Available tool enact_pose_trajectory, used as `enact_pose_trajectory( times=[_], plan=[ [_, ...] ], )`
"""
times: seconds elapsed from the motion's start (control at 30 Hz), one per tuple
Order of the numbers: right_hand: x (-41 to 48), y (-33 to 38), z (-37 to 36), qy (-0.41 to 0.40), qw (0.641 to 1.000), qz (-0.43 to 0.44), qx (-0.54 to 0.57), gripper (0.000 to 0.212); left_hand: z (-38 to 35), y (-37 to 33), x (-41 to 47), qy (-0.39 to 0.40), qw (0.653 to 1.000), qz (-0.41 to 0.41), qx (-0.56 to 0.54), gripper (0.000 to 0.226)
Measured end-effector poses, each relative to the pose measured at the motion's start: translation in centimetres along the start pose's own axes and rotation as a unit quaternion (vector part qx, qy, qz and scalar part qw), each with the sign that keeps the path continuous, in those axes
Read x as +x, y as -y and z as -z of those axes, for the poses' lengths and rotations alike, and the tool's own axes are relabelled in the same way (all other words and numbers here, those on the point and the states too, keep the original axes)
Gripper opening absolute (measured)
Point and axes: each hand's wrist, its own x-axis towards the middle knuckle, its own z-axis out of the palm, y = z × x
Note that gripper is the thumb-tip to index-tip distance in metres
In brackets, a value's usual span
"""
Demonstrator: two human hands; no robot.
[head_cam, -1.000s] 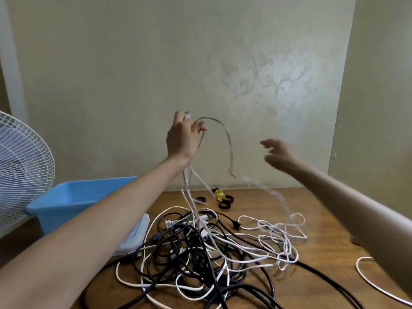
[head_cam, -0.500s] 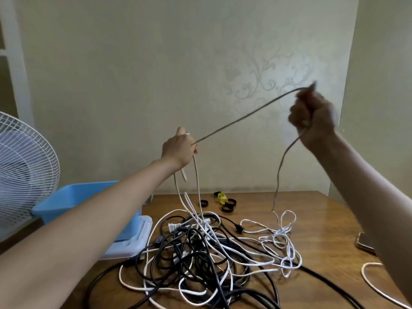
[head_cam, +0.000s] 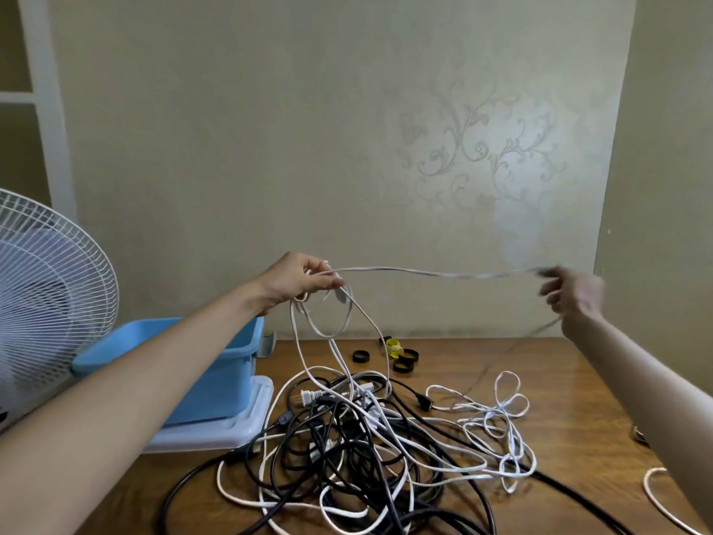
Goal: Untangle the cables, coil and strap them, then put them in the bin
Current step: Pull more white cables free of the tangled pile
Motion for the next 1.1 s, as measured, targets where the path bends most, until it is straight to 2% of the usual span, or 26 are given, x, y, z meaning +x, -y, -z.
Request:
enact_pose_trajectory(
  times=[0.03, 0.07, 0.1, 0.13, 0.2, 0.27, 0.3, 0.43, 0.6, 0.63, 0.73, 0.83, 0.93, 1.0, 1.1],
  plan=[
    [-0.8, -0.8, -0.6, 0.036, 0.980, 0.047, -0.189, 0.020, -0.1, -0.5, 0.0, -0.017, 1.000, -0.008, -0.024, 0.015],
    [-1.6, -1.4, -1.3, 0.057, 0.924, 0.110, -0.361, 0.035, -0.3, -1.0, 0.0, -0.029, 0.998, -0.016, -0.050, 0.016],
    [-2.9, -1.8, -2.2, 0.071, 0.864, 0.196, -0.458, 0.052, -0.6, -1.4, 0.1, -0.034, 0.996, -0.023, -0.078, 0.019],
    [-4.6, -1.7, -3.4, 0.102, 0.829, 0.289, -0.469, 0.062, -1.1, -1.8, 0.2, -0.031, 0.994, -0.031, -0.105, 0.024],
    [-9.5, -0.4, -6.2, 0.221, 0.822, 0.401, -0.339, 0.067, -2.2, -2.6, 0.5, -0.012, 0.989, -0.044, -0.143, 0.032],
    [-13.4, 0.6, -8.8, 0.321, 0.817, 0.400, -0.264, 0.067, -3.1, -3.2, 0.6, -0.001, 0.985, -0.044, -0.164, 0.035],
    [-14.5, 0.8, -9.7, 0.331, 0.814, 0.399, -0.261, 0.065, -3.3, -3.4, 0.6, 0.000, 0.985, -0.045, -0.166, 0.036],
    [-15.1, 0.3, -10.5, 0.256, 0.832, 0.450, -0.198, 0.035, -3.1, -3.0, -0.2, -0.004, 0.987, -0.044, -0.154, 0.033],
    [-14.5, -0.5, -8.6, 0.203, 0.824, 0.516, -0.114, 0.018, -1.5, -2.1, -0.9, -0.023, 0.965, -0.021, -0.261, 0.034],
    [-14.3, -0.4, -8.1, 0.200, 0.840, 0.494, -0.100, 0.018, -1.1, -1.9, -0.8, -0.039, 0.958, -0.019, -0.284, 0.033],
    [-12.7, -0.1, -6.1, 0.207, 0.915, 0.344, -0.022, 0.030, 0.3, -1.4, -0.6, -0.111, 0.935, -0.023, -0.335, 0.031],
    [-10.6, -0.3, -3.2, 0.212, 0.946, 0.243, -0.012, 0.023, 1.9, -0.9, -0.4, -0.173, 0.942, -0.046, -0.283, 0.026],
    [-8.7, -0.8, -1.1, 0.213, 0.968, 0.130, -0.041, 0.014, 3.4, -1.0, 0.3, -0.221, 0.963, -0.055, -0.148, 0.021],
    [-7.7, -1.3, -0.3, 0.205, 0.969, 0.098, -0.099, 0.013, 4.2, -1.5, 0.6, -0.243, 0.966, -0.087, 0.012, 0.022],
    [-7.7, -1.9, -0.3, 0.212, 0.958, 0.090, -0.170, 0.011, 4.7, -2.9, 0.9, -0.232, 0.918, -0.165, 0.275, 0.032]
  ],
)
